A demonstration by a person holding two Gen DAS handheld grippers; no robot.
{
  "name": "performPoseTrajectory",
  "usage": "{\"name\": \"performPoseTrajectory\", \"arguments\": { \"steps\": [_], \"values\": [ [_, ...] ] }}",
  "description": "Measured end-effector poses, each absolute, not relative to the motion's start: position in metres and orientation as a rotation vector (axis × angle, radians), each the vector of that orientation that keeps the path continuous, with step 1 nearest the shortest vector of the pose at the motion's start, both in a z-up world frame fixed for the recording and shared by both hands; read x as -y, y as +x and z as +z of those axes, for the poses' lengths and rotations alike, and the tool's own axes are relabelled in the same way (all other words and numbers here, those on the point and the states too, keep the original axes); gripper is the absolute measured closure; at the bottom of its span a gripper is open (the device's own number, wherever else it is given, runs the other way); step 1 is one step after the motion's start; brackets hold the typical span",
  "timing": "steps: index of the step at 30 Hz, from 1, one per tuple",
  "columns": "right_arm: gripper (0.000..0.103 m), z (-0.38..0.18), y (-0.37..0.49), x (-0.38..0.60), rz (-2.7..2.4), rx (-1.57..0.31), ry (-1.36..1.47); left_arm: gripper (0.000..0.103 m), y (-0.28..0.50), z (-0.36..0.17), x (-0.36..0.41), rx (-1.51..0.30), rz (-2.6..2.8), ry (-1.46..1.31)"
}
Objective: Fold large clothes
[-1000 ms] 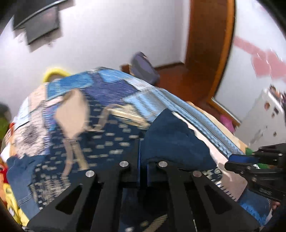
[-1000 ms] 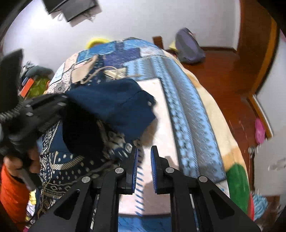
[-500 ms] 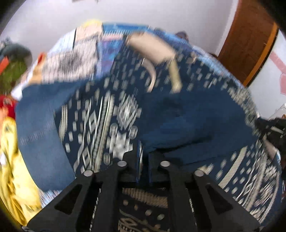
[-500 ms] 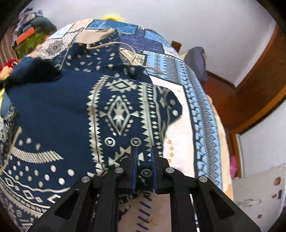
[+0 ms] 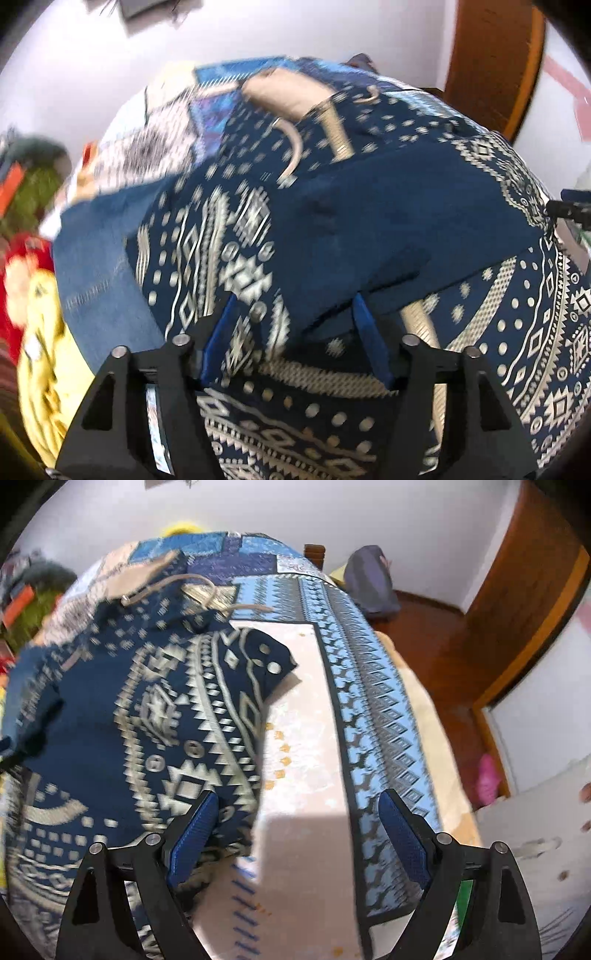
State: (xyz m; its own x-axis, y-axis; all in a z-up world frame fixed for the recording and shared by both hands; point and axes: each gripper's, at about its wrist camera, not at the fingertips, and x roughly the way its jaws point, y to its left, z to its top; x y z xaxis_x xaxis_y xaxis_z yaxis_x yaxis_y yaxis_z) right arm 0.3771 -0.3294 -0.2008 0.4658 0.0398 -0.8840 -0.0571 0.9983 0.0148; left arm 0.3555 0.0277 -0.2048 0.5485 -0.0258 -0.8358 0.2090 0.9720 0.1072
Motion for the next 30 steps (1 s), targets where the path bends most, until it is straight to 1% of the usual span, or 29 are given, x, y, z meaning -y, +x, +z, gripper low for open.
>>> {"name": "performPoseTrajectory", "arguments": {
  "steps": [5,7,8,9,11,12,13,14,15,19,23,26,28,30],
  "values": [
    [0.016,-0.19,0.365,0.321,0.168,-1.098,0.11,0.037,0.377,-0.216,0.014,-0.97,-0.158,0.352],
    [0.016,-0.186,0.362,0.316,0.189,-1.091,0.128,0.037,0.382,-0.218,0.021,-0.951,-0.155,0.372],
    [0.016,-0.184,0.361,0.315,0.195,-1.088,0.132,0.039,0.384,-0.218,0.023,-0.943,-0.159,0.371],
    [0.016,-0.181,0.359,0.314,0.203,-1.083,0.141,0.043,0.387,-0.217,0.021,-0.942,-0.173,0.35],
    [0.016,-0.179,0.361,0.314,0.215,-1.081,0.165,0.069,0.389,-0.217,0.016,-0.965,-0.221,0.279],
    [0.016,-0.178,0.361,0.314,0.217,-1.084,0.178,0.073,0.392,-0.217,0.012,-0.982,-0.247,0.238],
    [0.016,-0.178,0.362,0.315,0.213,-1.086,0.186,0.079,0.393,-0.215,0.008,-0.982,-0.249,0.213],
    [0.016,-0.178,0.364,0.316,0.209,-1.085,0.19,0.091,0.393,-0.213,0.005,-0.977,-0.249,0.195],
    [0.016,-0.177,0.364,0.316,0.204,-1.081,0.191,0.095,0.393,-0.21,0.0,-0.974,-0.243,0.173],
    [0.016,-0.175,0.367,0.317,0.197,-1.071,0.184,0.096,0.389,-0.186,-0.038,-0.938,-0.198,0.003],
    [0.016,-0.173,0.373,0.309,0.192,-1.062,0.159,0.096,0.378,-0.168,-0.1,-0.887,-0.116,-0.152],
    [0.016,-0.173,0.379,0.295,0.199,-1.055,0.109,0.096,0.371,-0.176,-0.134,-0.903,-0.063,-0.216],
    [0.016,-0.177,0.383,0.284,0.207,-1.059,0.071,0.096,0.363,-0.191,-0.154,-0.94,-0.028,-0.256],
    [0.016,-0.185,0.387,0.274,0.204,-1.072,0.024,0.096,0.358,-0.207,-0.164,-0.982,0.03,-0.231]
  ]
}}
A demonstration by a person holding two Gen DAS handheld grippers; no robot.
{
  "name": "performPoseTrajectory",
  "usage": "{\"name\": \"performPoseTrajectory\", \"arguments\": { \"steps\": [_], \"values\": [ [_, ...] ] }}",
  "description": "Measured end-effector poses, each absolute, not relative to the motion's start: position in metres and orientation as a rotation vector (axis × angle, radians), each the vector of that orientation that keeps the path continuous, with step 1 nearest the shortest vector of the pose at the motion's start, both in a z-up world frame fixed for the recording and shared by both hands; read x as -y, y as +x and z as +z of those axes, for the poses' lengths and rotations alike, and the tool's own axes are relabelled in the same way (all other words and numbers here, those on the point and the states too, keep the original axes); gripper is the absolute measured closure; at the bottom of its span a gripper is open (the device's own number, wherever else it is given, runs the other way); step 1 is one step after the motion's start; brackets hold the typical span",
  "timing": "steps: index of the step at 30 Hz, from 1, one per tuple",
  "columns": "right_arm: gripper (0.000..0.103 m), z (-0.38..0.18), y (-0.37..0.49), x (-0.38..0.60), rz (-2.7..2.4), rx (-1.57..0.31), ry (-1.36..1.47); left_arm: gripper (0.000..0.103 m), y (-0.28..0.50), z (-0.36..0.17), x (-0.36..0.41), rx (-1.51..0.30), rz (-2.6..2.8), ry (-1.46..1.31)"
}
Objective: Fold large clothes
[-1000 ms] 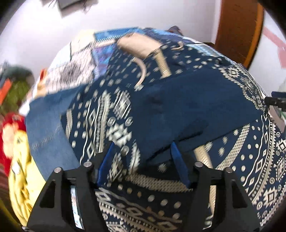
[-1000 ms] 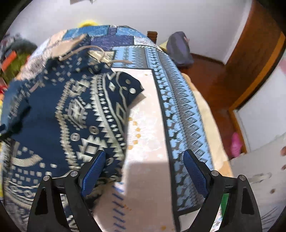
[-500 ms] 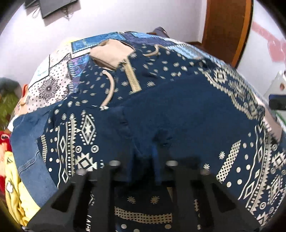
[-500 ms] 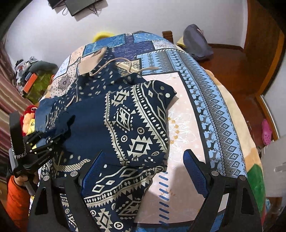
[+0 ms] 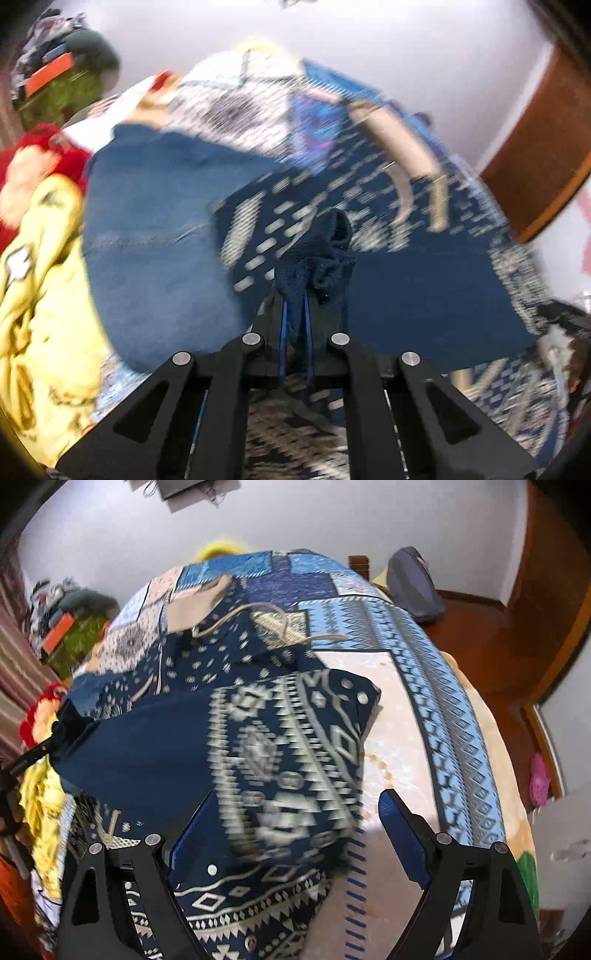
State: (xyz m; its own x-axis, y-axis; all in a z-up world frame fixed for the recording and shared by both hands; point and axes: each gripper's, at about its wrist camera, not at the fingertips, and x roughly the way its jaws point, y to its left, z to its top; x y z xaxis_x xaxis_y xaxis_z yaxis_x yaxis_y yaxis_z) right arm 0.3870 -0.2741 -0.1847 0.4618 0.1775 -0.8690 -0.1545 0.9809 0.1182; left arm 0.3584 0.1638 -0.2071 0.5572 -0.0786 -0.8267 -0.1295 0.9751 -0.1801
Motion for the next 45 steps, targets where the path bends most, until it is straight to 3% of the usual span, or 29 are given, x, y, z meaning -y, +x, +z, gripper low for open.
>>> {"name": "performPoseTrajectory", "arguments": {
  "steps": [5,6,12,15,17,20,28,30,32,40,45],
  "values": [
    [0.015,-0.219,0.397,0.256,0.187,-1.138,-0.108,0.095,0.348,-0.245,-0.187,-1.097,0.114,-0.265],
    [0.011,-0.223,0.398,0.257,0.19,-1.13,-0.104,0.095,0.345,-0.249,-0.194,-1.121,0.12,-0.286],
    [0.007,-0.222,0.402,0.276,0.17,-1.138,-0.055,0.093,0.331,-0.238,-0.217,-1.099,0.145,-0.321],
    [0.007,-0.217,0.399,0.281,0.163,-1.122,-0.087,0.076,0.325,-0.218,-0.22,-1.06,0.158,-0.277],
    [0.007,-0.211,0.398,0.282,0.153,-1.09,-0.133,0.053,0.321,-0.204,-0.22,-1.013,0.16,-0.25],
    [0.007,-0.203,0.397,0.283,0.136,-1.053,-0.196,0.041,0.326,-0.192,-0.208,-0.963,0.148,-0.194],
    [0.007,-0.209,0.4,0.313,0.087,-1.114,-0.019,0.039,0.364,-0.257,-0.167,-1.154,0.113,-0.12],
    [0.007,-0.209,0.398,0.313,0.088,-1.123,0.01,0.035,0.363,-0.266,-0.162,-1.129,0.131,-0.085],
    [0.007,-0.205,0.396,0.311,0.094,-1.115,0.007,0.028,0.36,-0.263,-0.163,-1.113,0.159,-0.054],
    [0.007,-0.16,0.391,0.281,0.144,-1.0,-0.134,0.028,0.359,-0.233,-0.164,-1.078,0.21,0.195],
    [0.006,-0.126,0.409,0.259,0.23,-0.932,-0.091,0.028,0.371,-0.185,-0.16,-0.994,0.146,0.197]
  ]
}}
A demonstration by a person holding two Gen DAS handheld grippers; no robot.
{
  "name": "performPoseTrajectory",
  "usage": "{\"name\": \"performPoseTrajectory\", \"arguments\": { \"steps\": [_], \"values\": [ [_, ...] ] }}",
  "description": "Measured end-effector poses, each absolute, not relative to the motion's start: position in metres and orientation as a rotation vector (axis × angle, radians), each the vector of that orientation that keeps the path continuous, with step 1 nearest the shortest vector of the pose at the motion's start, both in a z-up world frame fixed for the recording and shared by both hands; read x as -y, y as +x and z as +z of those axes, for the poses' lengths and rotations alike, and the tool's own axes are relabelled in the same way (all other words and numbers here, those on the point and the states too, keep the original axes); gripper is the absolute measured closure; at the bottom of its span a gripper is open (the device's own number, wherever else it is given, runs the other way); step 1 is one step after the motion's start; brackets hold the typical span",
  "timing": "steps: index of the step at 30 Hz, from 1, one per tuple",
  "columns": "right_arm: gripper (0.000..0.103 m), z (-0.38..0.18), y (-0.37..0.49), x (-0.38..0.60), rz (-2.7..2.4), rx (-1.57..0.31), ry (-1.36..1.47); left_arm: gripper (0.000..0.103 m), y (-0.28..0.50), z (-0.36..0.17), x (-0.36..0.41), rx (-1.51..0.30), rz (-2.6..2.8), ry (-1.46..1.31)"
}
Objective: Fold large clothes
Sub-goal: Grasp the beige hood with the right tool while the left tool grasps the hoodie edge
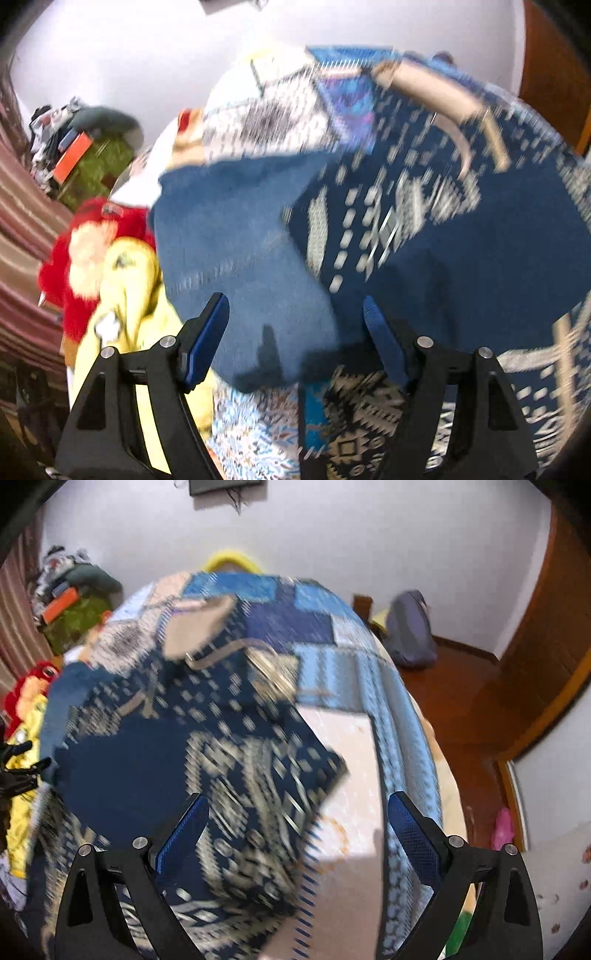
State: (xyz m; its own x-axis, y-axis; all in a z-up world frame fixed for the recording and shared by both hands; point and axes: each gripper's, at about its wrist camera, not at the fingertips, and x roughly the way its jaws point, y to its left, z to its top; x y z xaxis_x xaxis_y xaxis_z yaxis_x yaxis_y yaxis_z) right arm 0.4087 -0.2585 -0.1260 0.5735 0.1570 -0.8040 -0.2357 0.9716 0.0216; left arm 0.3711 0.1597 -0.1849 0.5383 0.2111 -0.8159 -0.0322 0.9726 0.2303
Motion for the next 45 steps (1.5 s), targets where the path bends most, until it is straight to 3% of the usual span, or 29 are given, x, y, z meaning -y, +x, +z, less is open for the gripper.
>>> {"name": "performPoseTrajectory", "arguments": {
  "steps": [11,17,25,27,30,32,33,34,35,37,38,39,45],
  "values": [
    [0.006,-0.083,0.486,0.2,0.342,-0.851,-0.006,0.018,0.461,-0.119,-0.11,-0.852,0.013,0.119],
    [0.006,-0.106,0.549,0.165,0.345,-0.885,-0.009,0.018,0.542,-0.142,-0.098,-0.917,-0.015,0.008],
    [0.007,-0.173,0.643,0.134,0.33,-1.033,0.036,0.018,0.627,-0.216,-0.095,-1.088,-0.006,-0.146],
    [0.014,-0.19,0.662,0.129,0.323,-1.07,0.06,0.018,0.639,-0.232,-0.098,-1.113,0.006,-0.206],
    [0.04,-0.215,0.683,0.121,0.325,-1.14,0.087,0.018,0.65,-0.254,-0.097,-1.134,0.008,-0.257],
    [0.042,-0.222,0.686,0.12,0.317,-1.12,0.086,0.018,0.649,-0.258,-0.098,-1.087,0.028,-0.28],
    [0.049,-0.222,0.685,0.119,0.329,-1.094,0.076,0.02,0.649,-0.258,-0.098,-1.077,0.027,-0.286],
    [0.055,-0.222,0.683,0.117,0.341,-1.083,0.069,0.029,0.648,-0.258,-0.098,-1.071,0.021,-0.292],
    [0.065,-0.221,0.681,0.116,0.355,-1.069,0.069,0.044,0.649,-0.256,-0.098,-1.065,0.008,-0.301],
    [0.08,-0.218,0.677,0.114,0.368,-1.057,0.065,0.061,0.646,-0.249,-0.095,-1.063,0.007,-0.281],
    [0.086,-0.215,0.674,0.113,0.37,-1.055,0.055,0.086,0.645,-0.246,-0.092,-1.065,0.009,-0.252],
    [0.09,-0.213,0.672,0.113,0.37,-1.052,0.045,0.092,0.643,-0.241,-0.087,-1.071,-0.011,-0.213],
    [0.092,-0.175,0.638,0.116,0.412,-0.992,0.016,0.095,0.594,-0.18,-0.063,-0.971,-0.067,-0.067]
  ]
}}
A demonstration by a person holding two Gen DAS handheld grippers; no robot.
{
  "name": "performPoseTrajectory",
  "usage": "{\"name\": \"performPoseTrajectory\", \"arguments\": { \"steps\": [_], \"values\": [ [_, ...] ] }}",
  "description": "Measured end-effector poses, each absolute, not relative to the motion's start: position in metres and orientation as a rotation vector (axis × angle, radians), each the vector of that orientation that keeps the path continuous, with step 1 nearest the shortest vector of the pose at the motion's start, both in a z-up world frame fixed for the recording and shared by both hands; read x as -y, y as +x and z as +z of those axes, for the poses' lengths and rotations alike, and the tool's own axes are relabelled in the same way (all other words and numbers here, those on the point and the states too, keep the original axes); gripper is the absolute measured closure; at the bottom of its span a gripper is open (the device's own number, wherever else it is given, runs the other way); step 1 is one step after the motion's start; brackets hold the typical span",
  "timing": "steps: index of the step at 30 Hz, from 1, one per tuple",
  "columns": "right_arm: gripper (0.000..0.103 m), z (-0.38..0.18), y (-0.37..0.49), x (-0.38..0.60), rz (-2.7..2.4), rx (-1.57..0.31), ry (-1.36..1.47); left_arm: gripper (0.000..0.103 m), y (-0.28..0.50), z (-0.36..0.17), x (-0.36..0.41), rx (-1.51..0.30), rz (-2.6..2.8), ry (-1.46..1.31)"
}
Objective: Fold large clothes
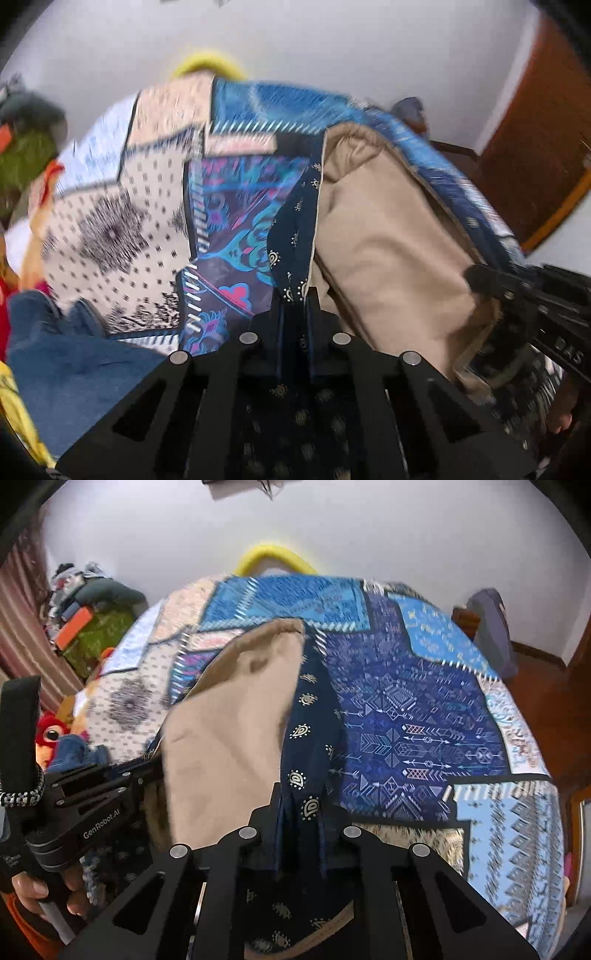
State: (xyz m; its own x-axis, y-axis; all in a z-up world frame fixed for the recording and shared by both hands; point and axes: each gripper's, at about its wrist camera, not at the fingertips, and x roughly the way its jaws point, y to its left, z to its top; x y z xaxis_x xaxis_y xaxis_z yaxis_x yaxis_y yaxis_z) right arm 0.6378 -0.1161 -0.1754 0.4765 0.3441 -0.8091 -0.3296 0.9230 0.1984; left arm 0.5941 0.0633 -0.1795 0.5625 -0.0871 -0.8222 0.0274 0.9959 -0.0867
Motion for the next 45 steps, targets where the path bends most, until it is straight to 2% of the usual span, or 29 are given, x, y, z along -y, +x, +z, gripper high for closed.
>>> {"name": "performPoseTrajectory", "arguments": {
  "steps": [7,14,22,28,34,35,36,38,42,45],
  "values": [
    [0.092,-0.123,0.556,0.131,0.476,-0.918,-0.044,0.095,0.512,-0.121,-0.05,-0.897,-0.163,0.038],
    [0.093,-0.1,0.463,0.154,0.516,-0.883,-0.037,0.095,0.433,-0.114,-0.057,-0.916,-0.213,0.022],
    [0.092,-0.132,0.389,0.163,0.485,-0.92,-0.102,0.095,0.376,-0.163,-0.066,-1.015,-0.185,0.028],
    [0.092,-0.169,0.382,0.167,0.359,-0.94,-0.227,0.094,0.373,-0.22,-0.082,-1.107,-0.106,0.016],
    [0.089,-0.197,0.386,0.187,0.258,-1.011,-0.309,0.094,0.371,-0.239,-0.087,-1.1,-0.084,-0.012],
    [0.078,-0.198,0.387,0.192,0.253,-1.019,-0.293,0.093,0.371,-0.241,-0.086,-1.099,-0.079,0.0],
    [0.046,-0.197,0.387,0.197,0.213,-1.011,-0.298,0.092,0.371,-0.243,-0.086,-1.099,-0.072,0.019],
    [0.011,-0.192,0.385,0.206,0.129,-0.958,-0.326,0.09,0.37,-0.247,-0.083,-1.1,-0.057,0.057],
    [0.009,-0.187,0.381,0.223,0.179,-0.984,-0.248,0.089,0.364,-0.238,-0.077,-1.084,-0.066,0.106],
    [0.009,-0.177,0.374,0.222,0.218,-0.961,-0.232,0.078,0.361,-0.224,-0.073,-1.076,-0.09,0.139]
  ]
}}
